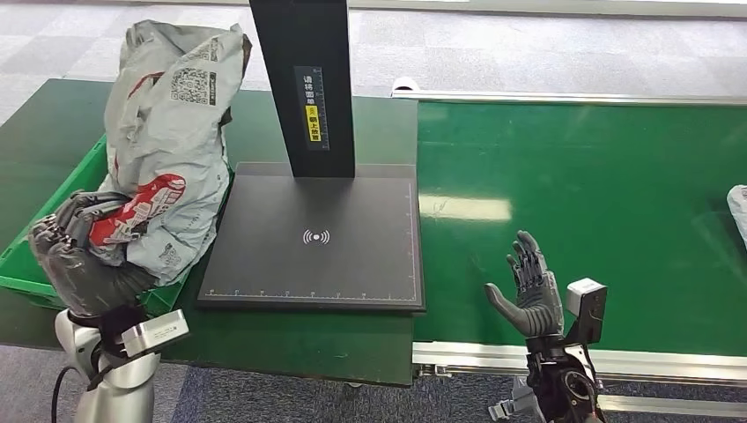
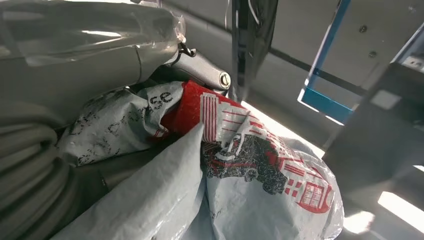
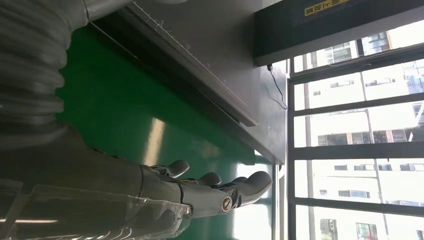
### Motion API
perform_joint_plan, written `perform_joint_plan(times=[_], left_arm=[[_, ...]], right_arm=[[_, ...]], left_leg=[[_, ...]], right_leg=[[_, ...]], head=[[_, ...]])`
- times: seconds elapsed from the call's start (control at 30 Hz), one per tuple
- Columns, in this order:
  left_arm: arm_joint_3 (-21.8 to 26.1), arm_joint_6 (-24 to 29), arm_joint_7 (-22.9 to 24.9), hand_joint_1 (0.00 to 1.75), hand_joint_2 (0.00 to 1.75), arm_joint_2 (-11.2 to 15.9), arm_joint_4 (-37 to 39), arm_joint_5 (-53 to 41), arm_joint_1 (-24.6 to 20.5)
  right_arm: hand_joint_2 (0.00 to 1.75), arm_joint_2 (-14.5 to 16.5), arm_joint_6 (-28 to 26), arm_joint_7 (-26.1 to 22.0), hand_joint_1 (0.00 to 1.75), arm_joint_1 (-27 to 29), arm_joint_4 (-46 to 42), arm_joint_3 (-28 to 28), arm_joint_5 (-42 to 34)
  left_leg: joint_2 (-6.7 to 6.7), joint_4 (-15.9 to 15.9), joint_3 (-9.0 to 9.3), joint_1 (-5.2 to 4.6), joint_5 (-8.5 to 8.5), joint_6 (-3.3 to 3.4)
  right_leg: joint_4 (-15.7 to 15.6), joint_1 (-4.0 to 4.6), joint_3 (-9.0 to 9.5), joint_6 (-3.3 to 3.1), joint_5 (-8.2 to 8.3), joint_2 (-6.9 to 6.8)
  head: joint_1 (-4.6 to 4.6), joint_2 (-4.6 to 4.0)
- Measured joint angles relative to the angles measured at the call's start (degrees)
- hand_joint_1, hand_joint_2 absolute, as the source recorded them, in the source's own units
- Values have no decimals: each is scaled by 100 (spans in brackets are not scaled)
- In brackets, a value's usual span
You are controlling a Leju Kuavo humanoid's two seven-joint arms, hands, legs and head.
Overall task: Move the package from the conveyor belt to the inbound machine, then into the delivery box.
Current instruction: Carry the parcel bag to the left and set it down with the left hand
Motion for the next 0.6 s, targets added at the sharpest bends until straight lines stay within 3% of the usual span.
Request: perform_joint_plan(times=[0.2,0.6], left_arm=[[1352,-1,10,175,175,-178,572,-11,-358],[3339,1,11,175,175,-145,1321,625,-609]], right_arm=[[175,5,-61,125,0,268,-371,-95,27],[175,10,-146,201,0,399,-599,-129,36]], left_leg=[[19,-1,4,4,2,-2],[21,-1,-2,4,-4,-6]], right_leg=[[3,3,-1,-5,3,16],[3,3,-8,-3,-1,19]], head=[[-2,0],[1,0]])
